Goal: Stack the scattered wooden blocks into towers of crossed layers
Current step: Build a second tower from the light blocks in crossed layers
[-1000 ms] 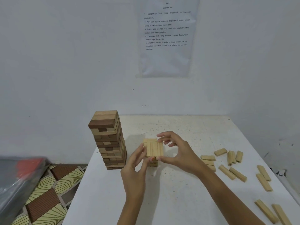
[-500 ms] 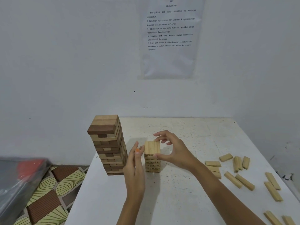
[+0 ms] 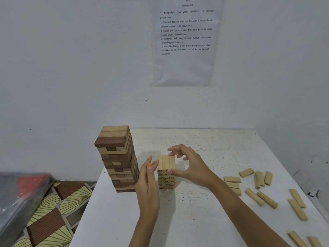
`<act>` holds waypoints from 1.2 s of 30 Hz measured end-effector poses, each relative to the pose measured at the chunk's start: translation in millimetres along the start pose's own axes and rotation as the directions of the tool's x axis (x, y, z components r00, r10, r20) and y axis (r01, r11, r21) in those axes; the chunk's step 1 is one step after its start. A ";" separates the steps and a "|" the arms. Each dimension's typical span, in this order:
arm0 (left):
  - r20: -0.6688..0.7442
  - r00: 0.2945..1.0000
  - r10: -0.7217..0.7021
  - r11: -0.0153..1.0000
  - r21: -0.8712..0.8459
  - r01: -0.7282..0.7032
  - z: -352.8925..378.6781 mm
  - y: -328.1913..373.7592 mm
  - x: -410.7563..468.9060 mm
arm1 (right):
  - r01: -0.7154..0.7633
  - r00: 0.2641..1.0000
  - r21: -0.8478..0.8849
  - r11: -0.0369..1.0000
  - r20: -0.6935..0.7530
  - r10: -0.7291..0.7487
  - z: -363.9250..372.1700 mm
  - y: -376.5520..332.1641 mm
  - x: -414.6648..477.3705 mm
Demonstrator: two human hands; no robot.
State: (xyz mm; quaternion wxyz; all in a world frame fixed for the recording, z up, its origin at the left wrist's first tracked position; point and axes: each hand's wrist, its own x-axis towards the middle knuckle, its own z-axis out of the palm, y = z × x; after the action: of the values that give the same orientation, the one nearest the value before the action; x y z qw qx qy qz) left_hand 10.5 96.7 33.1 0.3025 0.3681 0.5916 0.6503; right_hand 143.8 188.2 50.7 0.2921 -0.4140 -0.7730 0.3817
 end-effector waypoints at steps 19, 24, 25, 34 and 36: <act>-0.010 1.000 -0.020 0.999 0.026 0.020 0.3 -1.1 -2.4 | -0.019 1.000 0.002 1.000 -0.001 0.019 2.7 -1.8 -6.0; -0.008 1.000 0.002 1.000 0.029 -0.002 2.1 0.3 -4.0 | -0.018 1.000 0.003 1.000 -0.003 0.018 2.7 -3.8 -7.2; -0.011 1.000 0.003 1.000 0.029 -0.003 1.7 0.6 -4.5 | -0.020 1.000 0.005 1.000 -0.002 0.020 2.3 -4.5 -7.9; -0.043 0.985 0.167 0.981 0.111 -0.161 6.4 8.1 -11.7 | -0.032 0.996 0.089 0.995 -0.081 0.039 -2.4 -12.5 -22.0; -0.051 0.964 0.260 0.956 0.153 -0.250 8.6 11.7 -13.8 | -0.028 0.990 0.155 0.988 -0.135 0.049 -3.2 -14.6 -27.5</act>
State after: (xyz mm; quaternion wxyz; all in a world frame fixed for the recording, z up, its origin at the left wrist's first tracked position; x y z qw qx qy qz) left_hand 25.7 88.6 43.3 0.1675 0.4393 0.5954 0.6515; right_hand 153.5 160.3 60.8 0.3684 -0.4309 -0.7112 0.4156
